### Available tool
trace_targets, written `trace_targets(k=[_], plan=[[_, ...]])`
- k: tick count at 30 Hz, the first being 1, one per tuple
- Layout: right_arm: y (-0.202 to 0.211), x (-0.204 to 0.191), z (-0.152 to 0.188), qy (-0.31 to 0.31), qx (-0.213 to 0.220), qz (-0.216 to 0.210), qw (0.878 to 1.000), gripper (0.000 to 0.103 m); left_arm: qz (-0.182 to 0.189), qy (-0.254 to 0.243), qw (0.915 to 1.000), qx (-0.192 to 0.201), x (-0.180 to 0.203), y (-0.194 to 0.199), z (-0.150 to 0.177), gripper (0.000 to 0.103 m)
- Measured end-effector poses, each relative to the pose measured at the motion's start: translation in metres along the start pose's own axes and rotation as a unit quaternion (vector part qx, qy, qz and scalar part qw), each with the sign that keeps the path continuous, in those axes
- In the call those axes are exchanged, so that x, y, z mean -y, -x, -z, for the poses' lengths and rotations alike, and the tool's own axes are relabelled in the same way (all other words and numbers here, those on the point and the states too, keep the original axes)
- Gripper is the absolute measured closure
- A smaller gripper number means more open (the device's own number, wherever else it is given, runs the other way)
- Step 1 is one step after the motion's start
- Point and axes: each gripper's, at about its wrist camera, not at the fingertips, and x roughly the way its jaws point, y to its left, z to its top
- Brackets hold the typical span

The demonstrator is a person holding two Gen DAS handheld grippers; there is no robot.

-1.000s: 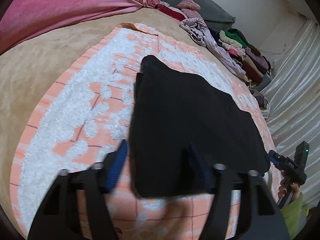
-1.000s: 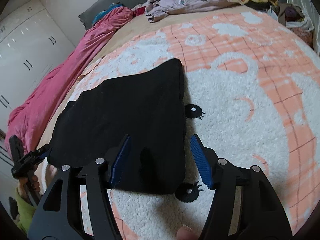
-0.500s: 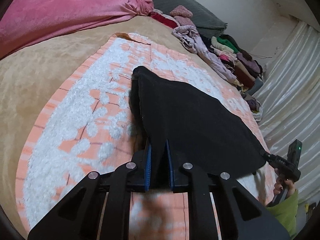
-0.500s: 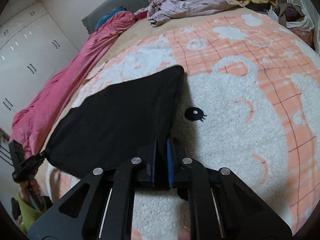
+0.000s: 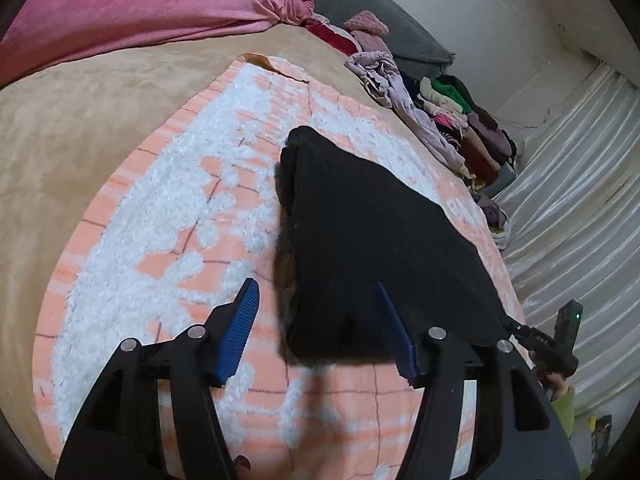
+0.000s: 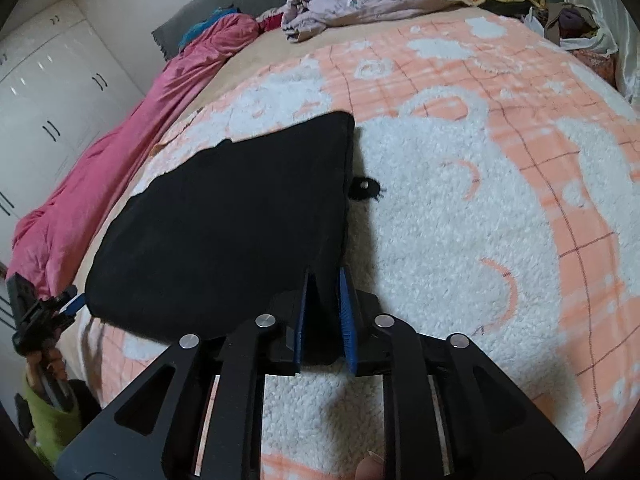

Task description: Fold small clothes

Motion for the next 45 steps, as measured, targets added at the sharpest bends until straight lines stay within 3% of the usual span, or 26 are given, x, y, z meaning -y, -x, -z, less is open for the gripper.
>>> trace_targets(k=[4,6,7,8,13,16,19,21,23,25,33,36,38,42,45], plan=[[-0.005,0.002,-0.001,-0.006,0.001,0.005,1.000,0.091,-0.007,0.001,1.0000,0.000,0.008,-0.014,-0.010,0.045],[-0.008,0.002,-0.001,-0.006,0.000,0.007,1.000,0.088,-0.009,-0.003,1.0000,0.003,0.014,-0.021,-0.015,0.054],[-0.009,0.001,-0.001,-0.003,-0.001,0.011,1.000,0.087,-0.016,-0.009,0.9998,0.002,0.016,-0.026,-0.017,0.067],[-0.010,0.000,-0.001,-0.001,-0.001,0.012,1.000,0.087,-0.030,-0.016,0.9994,0.001,0.018,-0.030,-0.016,0.092],[-0.013,-0.002,0.000,0.010,-0.002,0.019,1.000,0.087,-0.039,-0.038,0.9985,0.004,0.022,-0.017,-0.008,0.093],[-0.014,-0.003,0.000,0.013,-0.001,0.021,1.000,0.087,-0.041,-0.057,0.9975,0.006,0.026,0.002,0.005,0.092],[-0.018,-0.004,0.000,0.013,-0.008,0.028,0.999,0.086,-0.062,-0.051,0.9967,-0.012,0.015,-0.010,0.009,0.091],[-0.022,-0.004,0.000,0.016,-0.013,0.037,0.999,0.085,-0.065,-0.038,0.9969,-0.023,0.007,-0.019,0.006,0.087],[-0.023,-0.005,0.000,0.019,-0.013,0.050,0.998,0.081,-0.082,-0.036,0.9957,-0.021,0.003,-0.025,0.004,0.076],[-0.021,-0.004,0.000,0.019,-0.010,0.055,0.998,0.077,-0.088,-0.035,0.9954,-0.018,0.000,-0.026,0.005,0.074],[0.014,-0.017,-0.005,0.046,0.067,0.045,0.996,0.071,-0.099,-0.071,0.9896,0.078,0.030,0.023,0.001,0.076],[0.021,-0.031,-0.004,0.074,0.084,0.029,0.993,0.069,-0.095,-0.102,0.9865,0.085,0.055,0.029,0.001,0.066],[0.022,-0.043,-0.001,0.097,0.087,0.017,0.991,0.066,-0.092,-0.132,0.9842,0.074,0.076,0.023,0.002,0.059],[0.017,-0.064,0.004,0.138,0.083,0.021,0.987,0.064,-0.096,-0.169,0.9804,0.034,0.104,-0.009,0.007,0.058],[0.007,-0.070,0.008,0.154,0.071,0.030,0.985,0.064,-0.100,-0.181,0.9784,0.002,0.115,-0.035,0.007,0.048]])
